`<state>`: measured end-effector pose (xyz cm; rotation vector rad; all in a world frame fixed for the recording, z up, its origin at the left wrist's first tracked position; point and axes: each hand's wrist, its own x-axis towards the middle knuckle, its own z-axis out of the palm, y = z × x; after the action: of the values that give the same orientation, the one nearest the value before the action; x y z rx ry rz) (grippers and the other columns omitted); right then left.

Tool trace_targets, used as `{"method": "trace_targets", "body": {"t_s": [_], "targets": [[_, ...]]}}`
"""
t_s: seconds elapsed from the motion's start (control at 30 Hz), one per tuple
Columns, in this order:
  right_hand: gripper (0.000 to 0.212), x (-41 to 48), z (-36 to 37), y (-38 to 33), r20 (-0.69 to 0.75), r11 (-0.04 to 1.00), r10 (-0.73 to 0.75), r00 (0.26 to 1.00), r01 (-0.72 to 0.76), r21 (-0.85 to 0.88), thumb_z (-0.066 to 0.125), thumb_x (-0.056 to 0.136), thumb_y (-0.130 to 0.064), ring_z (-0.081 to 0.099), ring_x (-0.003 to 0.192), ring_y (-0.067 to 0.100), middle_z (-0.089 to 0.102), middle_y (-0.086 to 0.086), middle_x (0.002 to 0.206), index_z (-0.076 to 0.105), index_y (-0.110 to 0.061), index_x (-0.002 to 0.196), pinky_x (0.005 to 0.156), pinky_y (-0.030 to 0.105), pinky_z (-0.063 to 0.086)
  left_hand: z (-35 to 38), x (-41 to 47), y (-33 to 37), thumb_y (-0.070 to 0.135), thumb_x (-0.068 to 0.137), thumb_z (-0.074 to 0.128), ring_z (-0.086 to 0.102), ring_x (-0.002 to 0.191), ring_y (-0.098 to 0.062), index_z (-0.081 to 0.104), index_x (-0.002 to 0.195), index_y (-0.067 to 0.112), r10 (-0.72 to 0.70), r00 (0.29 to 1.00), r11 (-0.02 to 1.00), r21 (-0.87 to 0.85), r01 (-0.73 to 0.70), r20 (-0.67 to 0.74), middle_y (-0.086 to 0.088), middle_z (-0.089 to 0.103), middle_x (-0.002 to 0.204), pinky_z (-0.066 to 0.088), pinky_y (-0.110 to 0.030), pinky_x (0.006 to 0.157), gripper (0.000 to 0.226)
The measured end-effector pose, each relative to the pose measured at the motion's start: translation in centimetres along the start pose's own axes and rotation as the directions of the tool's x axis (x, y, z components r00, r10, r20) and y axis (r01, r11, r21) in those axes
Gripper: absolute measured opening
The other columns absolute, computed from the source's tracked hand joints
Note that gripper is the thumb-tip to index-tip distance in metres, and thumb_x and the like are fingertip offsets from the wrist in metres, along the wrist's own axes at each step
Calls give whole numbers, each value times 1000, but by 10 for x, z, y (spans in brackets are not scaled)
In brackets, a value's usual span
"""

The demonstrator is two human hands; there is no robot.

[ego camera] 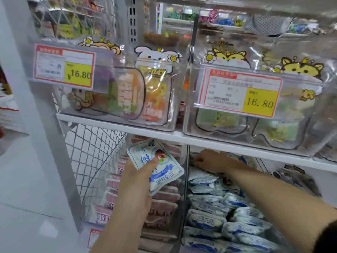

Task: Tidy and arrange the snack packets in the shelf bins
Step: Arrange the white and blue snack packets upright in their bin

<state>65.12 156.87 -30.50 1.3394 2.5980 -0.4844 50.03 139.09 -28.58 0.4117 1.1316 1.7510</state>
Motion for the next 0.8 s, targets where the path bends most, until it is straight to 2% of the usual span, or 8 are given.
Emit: {"method": "trace_targets", "body": {"t_s": [0.07,0.2,0.23,0.3,0.4,0.57,0.7,0.8], "targets": [[21,6,3,4,30,1000,5,1000,-5,-29,50,96,-24,56,80,23,61,12,88,63,-9,90,65,27,34,-1,5,0,4,88,60,71,61,-17,61,97,13,-8,1000,1000,-2,8,0,-6,74,75,52,-23,44,13],[26,5,9,6,65,996,-35,997,40,-77,56,92,-31,52,73,19,57,5,79,54,-17,70,57,26,34,-2,10,2,5,88,60,70,61,-17,61,92,17,-22,1000,999,31,21,15,-5,74,77,53,-23,45,13],[24,6,11,7,78,996,-29,997,35,-77,56,91,-31,54,77,21,60,7,84,59,-14,75,62,27,38,-3,10,3,5,87,60,71,64,-18,61,94,17,-22,999,999,27,22,22,-6,74,80,53,-24,46,14],[31,8,14,10,112,996,-4,994,13,-84,55,91,-33,58,98,24,63,11,110,63,-8,107,81,31,45,-2,7,5,3,87,60,72,71,-20,61,99,16,-21,999,1000,4,21,45,-8,74,87,53,-25,48,18],[53,9,14,7,194,992,41,980,-16,-126,52,92,-43,52,118,26,52,11,135,49,-9,133,96,32,41,-2,5,5,2,88,58,72,70,-21,61,105,13,-14,998,1000,11,13,55,-11,74,90,52,-23,47,21],[63,14,10,3,281,977,98,955,-39,-209,50,89,-55,48,124,25,48,9,140,46,-14,136,99,32,37,-1,3,3,2,87,59,72,68,-22,61,106,11,-26,999,1000,9,25,45,-12,74,90,53,-24,47,22],[65,15,9,1,288,979,107,952,-50,-196,53,86,-58,50,119,25,51,8,136,48,-13,132,87,28,35,0,2,2,2,87,58,72,69,-22,60,104,13,-12,998,1000,24,11,55,-11,74,89,56,-28,49,20],[76,15,11,2,260,977,109,959,-54,-208,52,86,-59,43,129,26,41,10,146,37,-10,143,96,32,37,3,1,3,3,83,62,72,69,-21,61,97,16,0,997,1000,25,-2,83,-8,75,84,58,-29,52,20]]}}
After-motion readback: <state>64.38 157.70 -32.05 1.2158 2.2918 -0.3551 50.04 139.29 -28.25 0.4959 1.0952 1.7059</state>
